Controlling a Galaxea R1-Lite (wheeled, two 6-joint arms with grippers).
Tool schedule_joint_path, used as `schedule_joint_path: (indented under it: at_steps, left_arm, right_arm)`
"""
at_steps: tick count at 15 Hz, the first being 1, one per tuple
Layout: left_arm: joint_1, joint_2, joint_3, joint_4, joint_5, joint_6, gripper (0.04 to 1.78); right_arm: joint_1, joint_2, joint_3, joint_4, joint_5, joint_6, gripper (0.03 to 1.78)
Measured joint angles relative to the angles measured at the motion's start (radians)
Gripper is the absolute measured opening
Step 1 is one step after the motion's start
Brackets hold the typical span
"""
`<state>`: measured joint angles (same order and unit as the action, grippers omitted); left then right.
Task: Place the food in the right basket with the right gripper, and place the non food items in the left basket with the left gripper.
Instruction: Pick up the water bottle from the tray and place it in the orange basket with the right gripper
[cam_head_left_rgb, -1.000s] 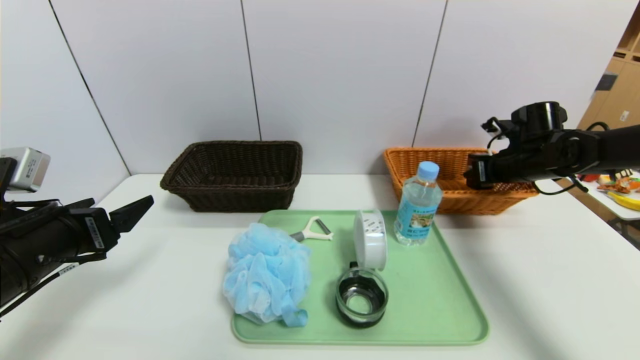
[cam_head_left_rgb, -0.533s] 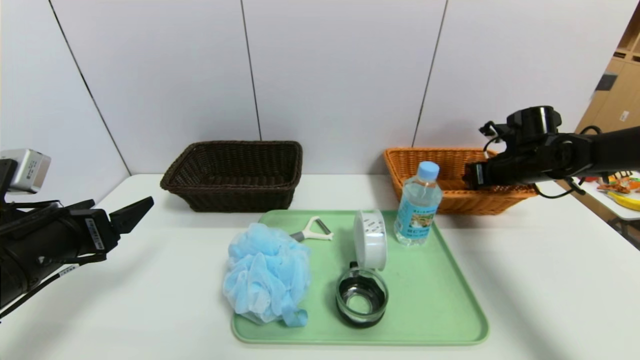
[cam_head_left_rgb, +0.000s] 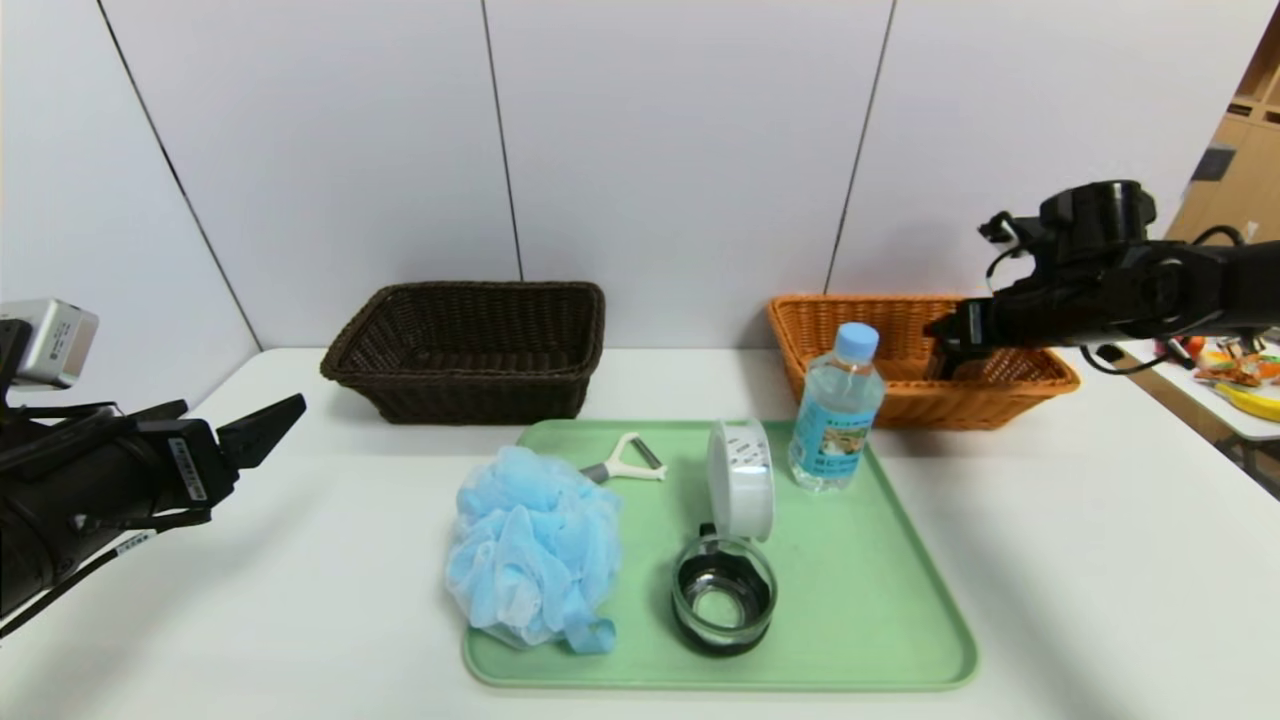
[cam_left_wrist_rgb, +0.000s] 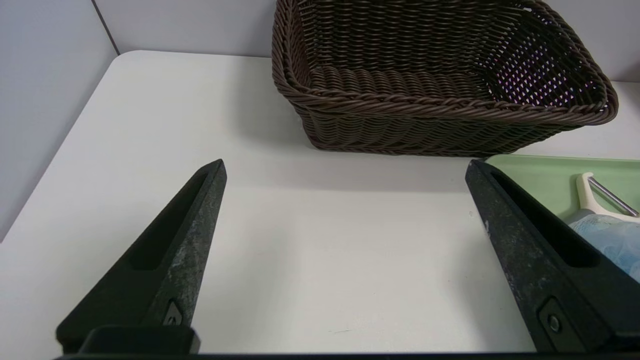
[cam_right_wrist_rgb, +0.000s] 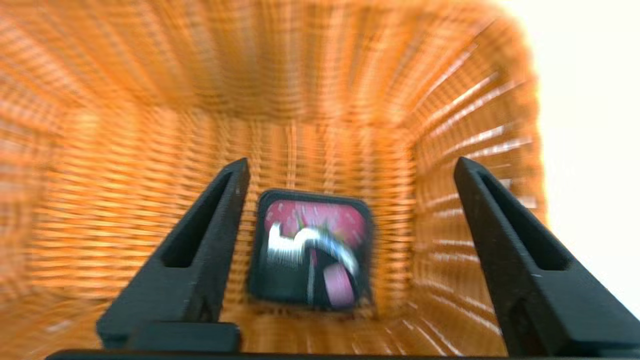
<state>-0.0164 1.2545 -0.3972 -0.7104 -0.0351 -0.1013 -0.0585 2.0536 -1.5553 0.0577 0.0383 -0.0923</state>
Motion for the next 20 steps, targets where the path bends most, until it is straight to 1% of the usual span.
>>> schedule_joint_path:
  at_steps: [2, 4, 6, 7, 9, 12, 13, 15, 17, 18, 20]
  left_arm:
    - [0.0, -0.004, 0.0, 0.0, 0.001, -0.018, 1.69]
    - [-0.001, -0.006, 0.001, 0.0, 0.001, -0.019, 1.69]
    - [0.0, -0.007, 0.001, 0.0, 0.002, -0.019, 1.69]
    - [0.0, -0.007, 0.001, 0.0, 0.002, -0.019, 1.69]
    - [0.0, -0.007, 0.001, 0.0, 0.001, -0.019, 1.69]
    - [0.0, -0.007, 0.001, 0.0, 0.002, -0.019, 1.69]
    - [0.0, -0.007, 0.004, 0.0, 0.001, -0.019, 1.69]
    - [0.0, -0.007, 0.008, 0.0, 0.001, -0.019, 1.69]
    - [0.0, -0.007, 0.013, 0.0, 0.001, -0.019, 1.69]
    - [0.0, -0.007, 0.015, 0.0, 0.003, -0.019, 1.69]
    - [0.0, -0.007, 0.024, 0.0, 0.003, -0.022, 1.69]
  right_arm:
    - [0.008, -0.11, 0.039, -0.005, 0.002, 0.005, 1.5]
    - [0.042, -0.241, 0.122, -0.037, 0.017, 0.026, 1.55]
    - [0.085, -0.364, 0.275, -0.14, 0.056, 0.046, 1.58]
    - [0.098, -0.411, 0.362, -0.222, 0.083, 0.053, 1.6]
    - [0.117, -0.485, 0.558, -0.43, 0.136, 0.059, 1.63]
    - [0.14, -0.546, 0.85, -0.727, 0.169, 0.077, 1.65]
    - [0.16, -0.556, 0.938, -0.832, 0.172, 0.105, 1.66]
    - [0.213, -0.56, 1.072, -1.043, 0.171, 0.172, 1.67]
    - [0.263, -0.554, 1.189, -1.229, 0.167, 0.199, 1.68]
    - [0.287, -0.547, 1.234, -1.302, 0.161, 0.205, 1.68]
    - [0.335, -0.508, 1.301, -1.402, 0.122, 0.21, 1.69]
